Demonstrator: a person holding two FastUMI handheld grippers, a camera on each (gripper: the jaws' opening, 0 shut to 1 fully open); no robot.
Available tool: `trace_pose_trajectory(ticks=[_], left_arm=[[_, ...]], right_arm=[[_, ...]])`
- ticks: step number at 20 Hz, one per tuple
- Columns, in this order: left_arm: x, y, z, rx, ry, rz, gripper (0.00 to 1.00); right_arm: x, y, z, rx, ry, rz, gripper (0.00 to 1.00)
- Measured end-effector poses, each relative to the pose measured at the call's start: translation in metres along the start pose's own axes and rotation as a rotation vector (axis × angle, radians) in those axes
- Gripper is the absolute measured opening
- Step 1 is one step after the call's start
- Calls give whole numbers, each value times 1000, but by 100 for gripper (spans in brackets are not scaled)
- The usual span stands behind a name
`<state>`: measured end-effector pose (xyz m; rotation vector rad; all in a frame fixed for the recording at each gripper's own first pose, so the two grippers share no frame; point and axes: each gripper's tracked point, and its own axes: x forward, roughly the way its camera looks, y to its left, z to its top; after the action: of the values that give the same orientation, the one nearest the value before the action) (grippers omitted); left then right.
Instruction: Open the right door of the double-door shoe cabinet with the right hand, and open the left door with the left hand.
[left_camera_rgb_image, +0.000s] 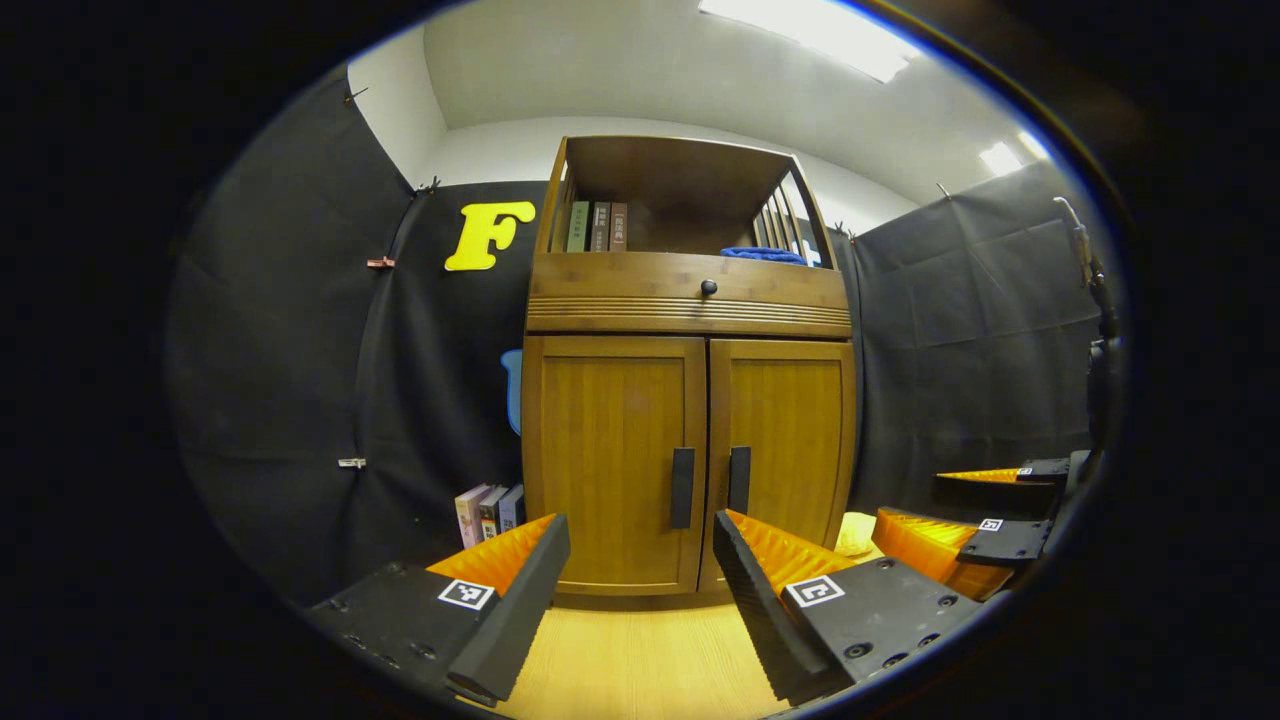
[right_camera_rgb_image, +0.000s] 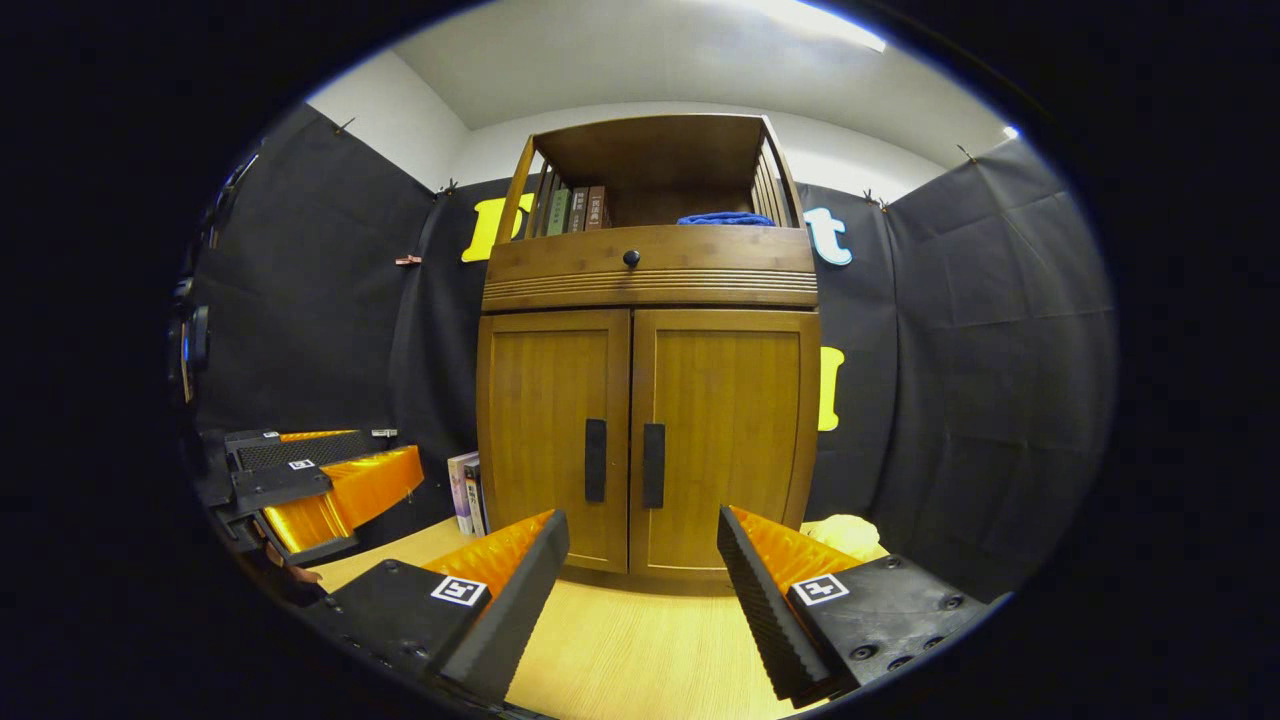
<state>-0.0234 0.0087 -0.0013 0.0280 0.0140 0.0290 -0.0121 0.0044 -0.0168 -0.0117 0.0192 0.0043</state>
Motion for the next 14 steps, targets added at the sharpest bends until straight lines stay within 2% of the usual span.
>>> trace_pose_trajectory(ticks=[8,14], left_arm=[[6,11,-7,-21,16,1,90],[-1,32,-12,-31,5,2,90]], right_arm=[[24,-4,-5,-21,6,-41,95],[75,-1,-19,-2,22,-62,95]])
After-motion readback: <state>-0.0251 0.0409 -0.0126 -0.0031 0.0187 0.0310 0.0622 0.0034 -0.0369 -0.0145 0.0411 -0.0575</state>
